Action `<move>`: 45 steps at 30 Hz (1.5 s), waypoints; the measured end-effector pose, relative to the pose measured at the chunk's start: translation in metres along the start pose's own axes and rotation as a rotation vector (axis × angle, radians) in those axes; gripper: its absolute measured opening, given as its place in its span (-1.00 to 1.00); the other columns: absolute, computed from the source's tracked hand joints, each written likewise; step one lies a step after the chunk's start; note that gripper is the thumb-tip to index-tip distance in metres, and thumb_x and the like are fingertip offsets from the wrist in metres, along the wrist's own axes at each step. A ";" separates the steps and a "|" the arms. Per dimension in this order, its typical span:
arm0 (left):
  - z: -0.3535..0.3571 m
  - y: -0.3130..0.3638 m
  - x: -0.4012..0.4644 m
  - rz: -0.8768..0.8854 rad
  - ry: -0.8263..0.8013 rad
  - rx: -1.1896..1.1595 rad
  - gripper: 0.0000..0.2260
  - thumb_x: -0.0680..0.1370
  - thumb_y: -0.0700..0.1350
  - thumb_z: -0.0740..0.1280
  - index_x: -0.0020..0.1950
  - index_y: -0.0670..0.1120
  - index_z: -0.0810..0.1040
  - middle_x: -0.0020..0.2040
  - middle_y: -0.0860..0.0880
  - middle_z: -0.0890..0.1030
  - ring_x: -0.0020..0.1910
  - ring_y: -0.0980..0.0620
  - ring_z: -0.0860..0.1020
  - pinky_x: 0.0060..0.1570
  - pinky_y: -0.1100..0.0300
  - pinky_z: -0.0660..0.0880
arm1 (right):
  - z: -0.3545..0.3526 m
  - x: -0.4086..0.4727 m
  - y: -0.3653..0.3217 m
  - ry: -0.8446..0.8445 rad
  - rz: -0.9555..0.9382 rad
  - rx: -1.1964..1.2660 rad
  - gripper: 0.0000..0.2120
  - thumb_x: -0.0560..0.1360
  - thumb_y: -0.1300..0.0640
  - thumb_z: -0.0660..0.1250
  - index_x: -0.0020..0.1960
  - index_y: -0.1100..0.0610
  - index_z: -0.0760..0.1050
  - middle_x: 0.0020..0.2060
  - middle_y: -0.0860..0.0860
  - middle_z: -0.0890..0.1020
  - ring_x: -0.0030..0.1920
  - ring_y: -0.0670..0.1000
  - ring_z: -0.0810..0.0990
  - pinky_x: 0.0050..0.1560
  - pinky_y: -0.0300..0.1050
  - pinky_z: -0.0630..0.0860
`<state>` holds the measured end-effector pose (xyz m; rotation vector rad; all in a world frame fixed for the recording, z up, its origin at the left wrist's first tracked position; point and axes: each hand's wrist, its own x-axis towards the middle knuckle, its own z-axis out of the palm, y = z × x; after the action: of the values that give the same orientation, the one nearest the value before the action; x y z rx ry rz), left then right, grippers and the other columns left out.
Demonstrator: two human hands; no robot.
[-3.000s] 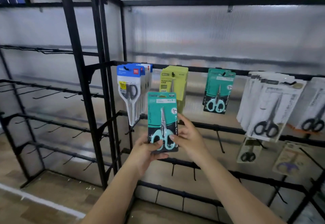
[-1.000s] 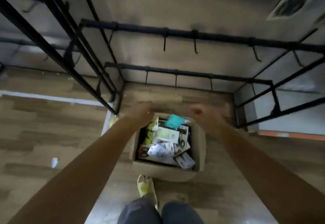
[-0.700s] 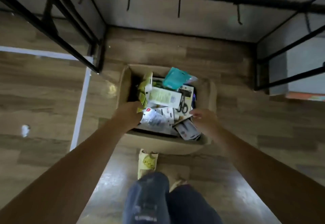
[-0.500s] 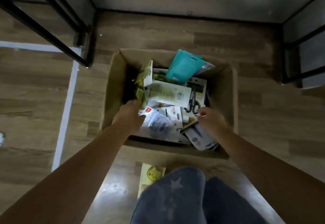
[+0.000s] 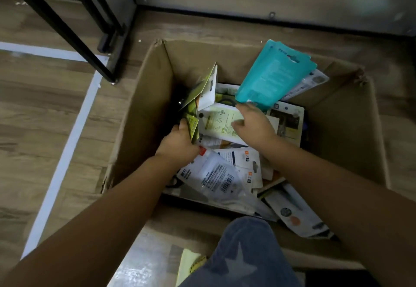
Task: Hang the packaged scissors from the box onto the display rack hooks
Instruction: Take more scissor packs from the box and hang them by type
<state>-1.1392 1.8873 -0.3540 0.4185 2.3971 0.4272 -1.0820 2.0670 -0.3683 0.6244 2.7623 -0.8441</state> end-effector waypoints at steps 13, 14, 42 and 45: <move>0.002 -0.001 0.000 0.018 -0.003 -0.020 -0.36 0.49 -0.11 0.34 0.50 -0.11 0.12 0.35 -0.20 0.35 0.26 -0.23 0.41 0.20 0.00 0.38 | -0.001 0.050 -0.023 -0.373 0.052 -0.254 0.12 0.23 -0.05 0.57 0.53 0.12 -0.08 0.50 0.12 0.07 0.49 0.15 0.07 0.41 0.06 0.18; 0.002 0.000 0.000 0.017 -0.009 -0.007 -0.34 0.49 -0.10 0.34 0.51 -0.12 0.11 0.36 -0.20 0.34 0.27 -0.24 0.41 0.21 0.00 0.38 | -0.001 0.048 -0.022 -0.386 0.068 -0.284 0.12 0.22 -0.08 0.57 0.53 0.10 -0.06 0.49 0.13 0.10 0.47 0.17 0.10 0.38 0.08 0.21; 0.003 0.012 -0.001 -0.027 -0.021 0.092 -0.26 0.52 -0.02 0.32 0.55 -0.11 -0.03 0.45 -0.19 0.22 0.33 -0.25 0.36 0.23 0.00 0.36 | -0.029 0.041 0.009 -0.519 0.104 -0.430 0.17 0.16 -0.26 0.53 0.52 0.14 -0.04 0.48 0.08 0.11 0.46 0.15 0.05 0.41 0.10 0.09; 0.002 0.011 0.002 -0.032 -0.024 0.095 -0.25 0.51 -0.02 0.33 0.56 -0.11 -0.03 0.45 -0.19 0.22 0.34 -0.26 0.36 0.24 0.00 0.36 | -0.039 0.045 0.008 -0.513 0.078 -0.403 0.11 0.16 -0.22 0.55 0.50 0.12 0.04 0.45 0.08 0.22 0.42 0.15 0.17 0.35 0.05 0.20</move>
<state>-1.1368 1.8985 -0.3518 0.4249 2.4041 0.2932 -1.1206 2.1108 -0.3533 0.3697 2.3181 -0.3438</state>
